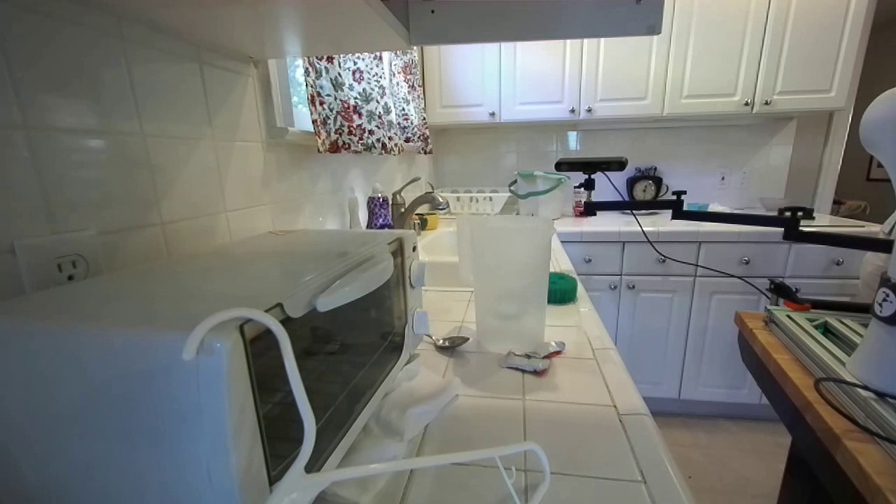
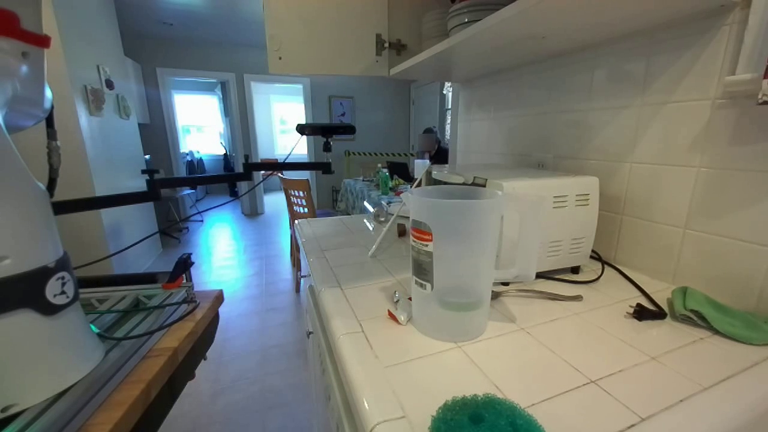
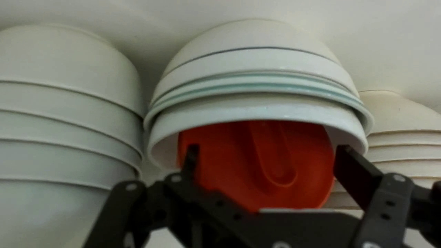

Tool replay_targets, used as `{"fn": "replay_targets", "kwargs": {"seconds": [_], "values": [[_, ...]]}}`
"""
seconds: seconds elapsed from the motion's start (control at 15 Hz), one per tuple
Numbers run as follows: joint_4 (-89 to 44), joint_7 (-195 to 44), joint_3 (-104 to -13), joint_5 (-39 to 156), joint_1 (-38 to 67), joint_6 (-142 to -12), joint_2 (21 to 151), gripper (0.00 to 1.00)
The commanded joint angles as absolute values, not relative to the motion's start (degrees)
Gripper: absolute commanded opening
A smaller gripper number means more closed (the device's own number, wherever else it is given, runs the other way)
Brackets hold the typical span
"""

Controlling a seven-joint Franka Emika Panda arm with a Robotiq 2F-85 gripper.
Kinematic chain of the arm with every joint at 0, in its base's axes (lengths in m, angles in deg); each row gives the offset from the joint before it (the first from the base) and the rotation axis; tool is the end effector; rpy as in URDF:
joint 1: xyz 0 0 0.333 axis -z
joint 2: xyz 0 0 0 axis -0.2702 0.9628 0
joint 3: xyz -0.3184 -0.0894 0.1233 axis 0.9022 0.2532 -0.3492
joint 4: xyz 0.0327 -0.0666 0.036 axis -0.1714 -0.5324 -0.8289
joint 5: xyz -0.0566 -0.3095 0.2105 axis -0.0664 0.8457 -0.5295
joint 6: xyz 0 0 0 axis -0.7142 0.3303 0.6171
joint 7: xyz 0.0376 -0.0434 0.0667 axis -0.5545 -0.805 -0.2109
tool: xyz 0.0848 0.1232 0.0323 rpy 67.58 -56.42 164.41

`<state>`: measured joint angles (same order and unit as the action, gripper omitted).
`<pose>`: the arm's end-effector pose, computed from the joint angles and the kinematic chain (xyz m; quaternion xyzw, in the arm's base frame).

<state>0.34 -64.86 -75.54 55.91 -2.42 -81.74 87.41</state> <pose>0.6362 0.3471 0.7206 -0.8561 -0.2681 -0.4241 0.1239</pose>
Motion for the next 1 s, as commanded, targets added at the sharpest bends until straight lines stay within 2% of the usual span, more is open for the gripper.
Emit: {"fn": "replay_targets", "kwargs": {"seconds": [0.0, 0.13, 0.2, 0.73, 0.93], "values": [[4.36, -65.46, -75.23, 57.05, -3.17, -81.72, 90.19, 0.94], [4.95, -65.38, -75.22, 57.04, -3.18, -81.73, 90.65, 0.70], [5.23, -65.38, -75.24, 57.00, -3.18, -81.73, 90.83, 0.68], [6.63, -65.21, -75.31, 56.77, -3.19, -81.90, 91.67, 0.07], [6.53, -65.16, -75.34, 56.69, -3.14, -81.92, 91.59, 0.08]]}}
